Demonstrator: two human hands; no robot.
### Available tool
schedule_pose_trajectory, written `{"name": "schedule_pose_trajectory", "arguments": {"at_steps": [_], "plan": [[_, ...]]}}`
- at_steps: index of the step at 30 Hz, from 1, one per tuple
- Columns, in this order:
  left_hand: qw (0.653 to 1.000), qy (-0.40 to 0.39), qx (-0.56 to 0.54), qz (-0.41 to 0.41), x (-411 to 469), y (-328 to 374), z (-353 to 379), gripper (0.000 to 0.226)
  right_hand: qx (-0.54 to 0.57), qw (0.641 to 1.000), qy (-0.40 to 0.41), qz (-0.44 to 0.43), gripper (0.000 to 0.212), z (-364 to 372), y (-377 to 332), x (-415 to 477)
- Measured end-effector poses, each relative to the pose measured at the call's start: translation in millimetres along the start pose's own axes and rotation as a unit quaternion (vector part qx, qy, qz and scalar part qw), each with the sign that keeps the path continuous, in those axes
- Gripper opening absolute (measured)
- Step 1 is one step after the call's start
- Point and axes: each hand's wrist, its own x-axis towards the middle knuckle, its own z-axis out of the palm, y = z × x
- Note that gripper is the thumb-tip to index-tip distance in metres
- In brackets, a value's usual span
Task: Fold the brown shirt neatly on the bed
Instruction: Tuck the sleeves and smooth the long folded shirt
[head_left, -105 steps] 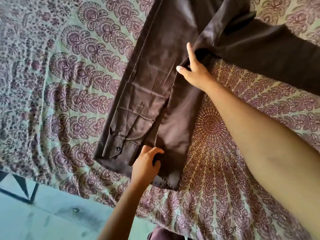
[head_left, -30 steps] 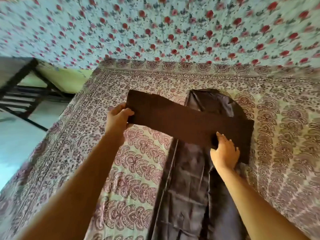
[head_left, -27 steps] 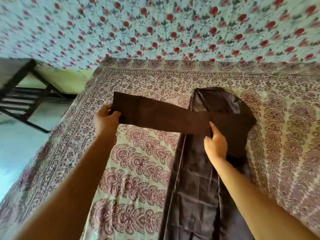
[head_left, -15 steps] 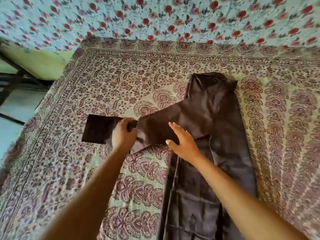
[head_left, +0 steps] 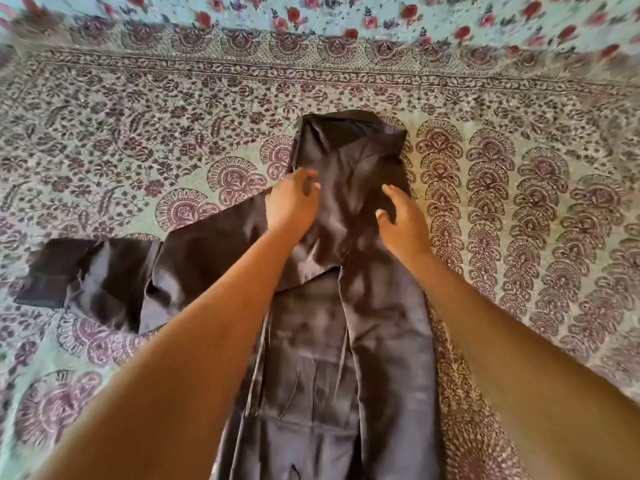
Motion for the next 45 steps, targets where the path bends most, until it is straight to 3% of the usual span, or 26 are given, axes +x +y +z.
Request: {"name": "schedule_pose_trajectory", "arguments": {"at_steps": [7, 11, 14, 16, 19, 24, 29, 32, 34, 36, 37, 39, 41, 43, 45], "plan": [[0.998, -0.038, 0.047, 0.011, 76, 39, 45, 0.036, -0.015, 0.999, 0.052, 0.000, 0.055, -14, 20, 90], [0.998, -0.061, 0.022, 0.007, 103, 45, 62, 0.037, -0.071, 0.996, -0.047, -0.033, 0.067, -16, 14, 136], [0.996, -0.086, -0.011, 0.023, 116, 40, 59, 0.022, -0.091, 0.990, -0.107, -0.015, 0.052, -25, 13, 162], [0.993, -0.087, -0.069, 0.044, 127, 37, 56, 0.011, -0.133, 0.985, -0.099, -0.039, 0.036, -40, 18, 173], [0.991, -0.064, -0.100, 0.068, 138, 36, 52, 0.006, -0.062, 0.995, -0.067, -0.029, 0.028, -52, 21, 187], [0.992, -0.062, 0.033, 0.106, 134, 43, 67, 0.014, -0.107, 0.994, -0.011, -0.022, 0.022, -40, 21, 198], [0.992, -0.018, 0.061, 0.108, 131, 51, 80, 0.018, -0.226, 0.970, -0.052, -0.078, 0.022, -35, 34, 195], [0.983, -0.015, 0.113, 0.141, 134, 51, 88, 0.019, -0.234, 0.970, 0.006, -0.063, 0.026, -40, 39, 190], [0.974, -0.017, 0.154, 0.165, 136, 50, 93, 0.019, -0.221, 0.969, 0.101, -0.035, 0.028, -36, 41, 181], [0.967, -0.009, 0.180, 0.181, 139, 49, 97, 0.020, -0.169, 0.963, 0.195, -0.073, 0.032, -22, 41, 160], [0.963, -0.003, 0.190, 0.188, 141, 49, 98, 0.020, -0.128, 0.965, 0.199, -0.116, 0.036, -15, 43, 149], [0.954, 0.001, 0.221, 0.203, 142, 48, 99, 0.020, -0.104, 0.973, 0.104, -0.179, 0.043, 1, 54, 130], [0.944, 0.012, 0.253, 0.211, 139, 48, 98, 0.022, -0.204, 0.967, -0.030, -0.151, 0.050, 11, 69, 119], [0.941, 0.050, 0.269, 0.201, 131, 49, 95, 0.024, -0.273, 0.952, -0.059, -0.127, 0.053, 12, 80, 119], [0.938, 0.093, 0.261, 0.210, 113, 48, 91, 0.024, -0.273, 0.949, -0.085, -0.132, 0.053, 6, 81, 123]]}}
